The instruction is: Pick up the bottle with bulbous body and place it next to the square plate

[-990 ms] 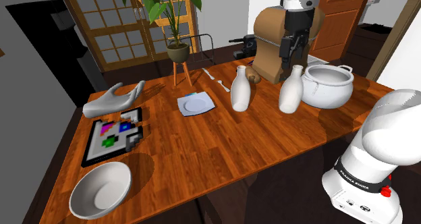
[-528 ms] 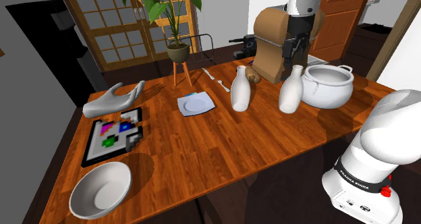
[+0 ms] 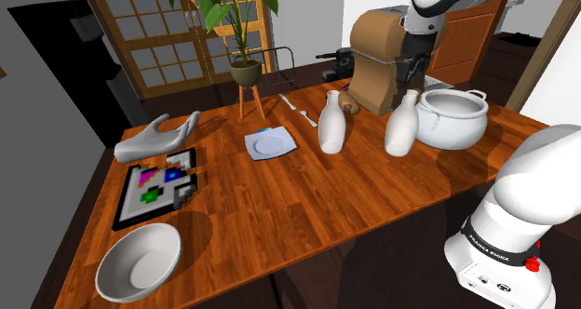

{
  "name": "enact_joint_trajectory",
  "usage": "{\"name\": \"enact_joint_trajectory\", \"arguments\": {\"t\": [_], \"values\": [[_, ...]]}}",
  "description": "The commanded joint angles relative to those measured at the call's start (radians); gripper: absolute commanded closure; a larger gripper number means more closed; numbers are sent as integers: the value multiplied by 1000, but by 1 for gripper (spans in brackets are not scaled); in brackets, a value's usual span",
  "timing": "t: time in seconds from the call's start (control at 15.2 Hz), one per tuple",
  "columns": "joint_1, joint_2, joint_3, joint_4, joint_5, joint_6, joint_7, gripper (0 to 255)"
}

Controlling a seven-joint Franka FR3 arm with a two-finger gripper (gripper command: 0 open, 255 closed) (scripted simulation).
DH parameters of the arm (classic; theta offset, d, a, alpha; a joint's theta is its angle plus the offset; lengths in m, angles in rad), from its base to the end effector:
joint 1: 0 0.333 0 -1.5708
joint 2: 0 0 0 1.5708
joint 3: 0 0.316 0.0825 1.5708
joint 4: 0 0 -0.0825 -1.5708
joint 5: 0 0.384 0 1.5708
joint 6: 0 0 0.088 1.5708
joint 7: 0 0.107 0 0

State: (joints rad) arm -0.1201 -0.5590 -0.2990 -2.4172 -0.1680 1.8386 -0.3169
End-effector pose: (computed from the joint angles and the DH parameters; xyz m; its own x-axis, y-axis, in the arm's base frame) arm 0.3425 -0.1772 0.4954 0.9993 -0.0081 -0.0352 -0.0084 -0.9999 -0.0080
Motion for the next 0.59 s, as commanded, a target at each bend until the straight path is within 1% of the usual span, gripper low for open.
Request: {"name": "enact_joint_trajectory", "arguments": {"t": [0.0,0.26,0.53], "values": [[-10,46,-42,16,-6,38,-42,0],[-20,153,-125,59,1,115,-125,0],[-21,169,-133,17,0,172,-127,0]]}}
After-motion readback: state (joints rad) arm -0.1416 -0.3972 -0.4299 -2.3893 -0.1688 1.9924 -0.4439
